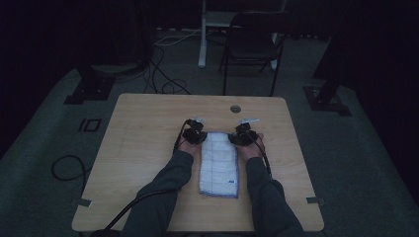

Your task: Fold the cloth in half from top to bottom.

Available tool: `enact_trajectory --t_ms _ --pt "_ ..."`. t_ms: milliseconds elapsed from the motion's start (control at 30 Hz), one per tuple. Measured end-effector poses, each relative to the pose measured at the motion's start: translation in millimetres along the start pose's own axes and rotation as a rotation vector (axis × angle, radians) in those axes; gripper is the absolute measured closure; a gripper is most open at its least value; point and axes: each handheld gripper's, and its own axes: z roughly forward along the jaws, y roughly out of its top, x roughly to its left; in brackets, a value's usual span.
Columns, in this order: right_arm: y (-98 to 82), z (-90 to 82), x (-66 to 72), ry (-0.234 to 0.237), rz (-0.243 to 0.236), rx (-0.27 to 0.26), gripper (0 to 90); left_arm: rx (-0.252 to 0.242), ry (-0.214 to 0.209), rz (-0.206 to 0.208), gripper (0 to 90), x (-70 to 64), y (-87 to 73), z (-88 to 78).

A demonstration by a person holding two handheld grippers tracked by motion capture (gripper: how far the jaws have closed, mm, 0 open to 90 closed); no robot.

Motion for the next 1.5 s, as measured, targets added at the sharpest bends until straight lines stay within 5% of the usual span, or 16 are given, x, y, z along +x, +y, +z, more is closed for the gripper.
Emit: enact_trajectory --t_ms 200,467,1500 --pt "1.8 -0.3 3.7 0.001 -0.005 0.015 64.8 -0.001 0.002 -0.007 85.6 -0.7 -0.3 -0.1" --pt "4.4 -0.2 1.7 0.073 0.032 0.031 85.2 0.001 -0.010 -0.008 85.9 0.2 -1.0 -1.6" --pt "13.7 -51.3 -2.7 0.101 -0.008 -0.150 87.0 -0.153 -0.070 0.050 86.5 -4.6 22.6 -50.2"
